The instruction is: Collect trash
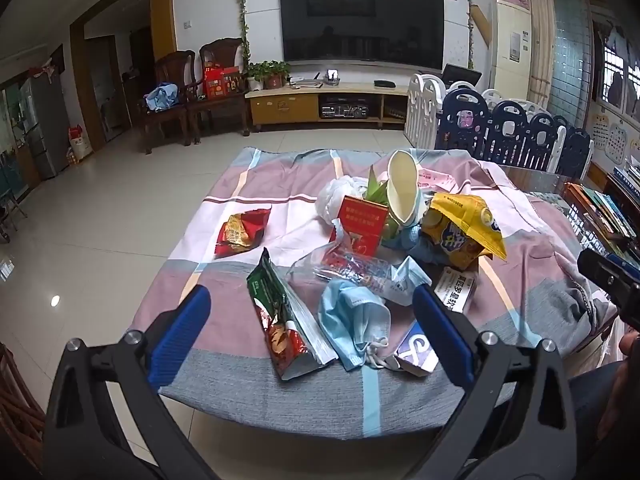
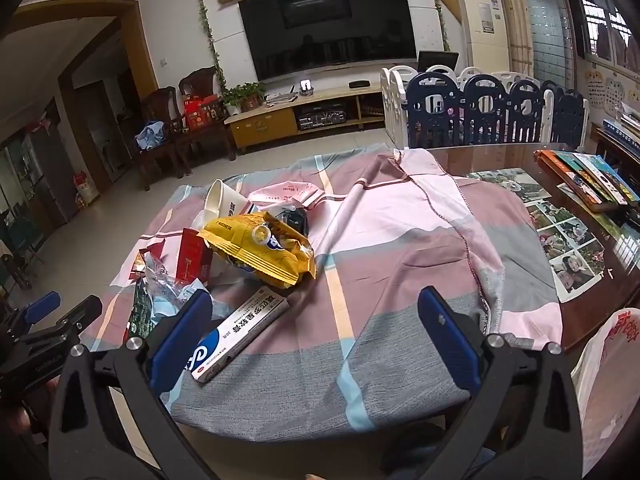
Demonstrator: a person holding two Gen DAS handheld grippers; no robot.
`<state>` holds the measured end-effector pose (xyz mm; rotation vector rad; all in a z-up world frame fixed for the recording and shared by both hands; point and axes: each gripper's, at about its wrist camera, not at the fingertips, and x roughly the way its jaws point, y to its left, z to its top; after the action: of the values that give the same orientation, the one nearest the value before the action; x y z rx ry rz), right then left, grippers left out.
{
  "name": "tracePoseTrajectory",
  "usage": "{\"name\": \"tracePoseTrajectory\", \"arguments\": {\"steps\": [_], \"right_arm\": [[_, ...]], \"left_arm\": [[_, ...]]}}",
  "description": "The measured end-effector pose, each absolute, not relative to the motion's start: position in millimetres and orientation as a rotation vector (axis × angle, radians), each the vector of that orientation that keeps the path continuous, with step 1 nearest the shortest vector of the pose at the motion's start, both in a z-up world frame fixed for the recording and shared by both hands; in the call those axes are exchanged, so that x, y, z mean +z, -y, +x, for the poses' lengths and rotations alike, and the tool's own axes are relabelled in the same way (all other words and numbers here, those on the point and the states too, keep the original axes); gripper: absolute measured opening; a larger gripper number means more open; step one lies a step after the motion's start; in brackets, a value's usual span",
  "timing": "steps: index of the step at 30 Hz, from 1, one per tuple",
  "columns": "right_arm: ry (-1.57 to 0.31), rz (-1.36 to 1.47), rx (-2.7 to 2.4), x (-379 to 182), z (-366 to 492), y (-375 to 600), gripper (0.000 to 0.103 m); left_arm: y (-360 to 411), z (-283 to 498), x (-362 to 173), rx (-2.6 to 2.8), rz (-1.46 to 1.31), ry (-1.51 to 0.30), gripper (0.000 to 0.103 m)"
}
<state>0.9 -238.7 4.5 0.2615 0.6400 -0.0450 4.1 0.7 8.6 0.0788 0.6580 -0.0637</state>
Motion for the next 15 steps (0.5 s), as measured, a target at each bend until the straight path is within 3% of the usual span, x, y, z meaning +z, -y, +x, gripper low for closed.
{"name": "tracePoseTrajectory", "arguments": {"steps": [15], "right_arm": [[-0.627, 0.258, -0.046, 6.2, 3.6, 240.1, 0.1]], "left_arm": [[0.9, 4.8, 7.2, -0.064, 0.094, -0.663, 0.1]]}}
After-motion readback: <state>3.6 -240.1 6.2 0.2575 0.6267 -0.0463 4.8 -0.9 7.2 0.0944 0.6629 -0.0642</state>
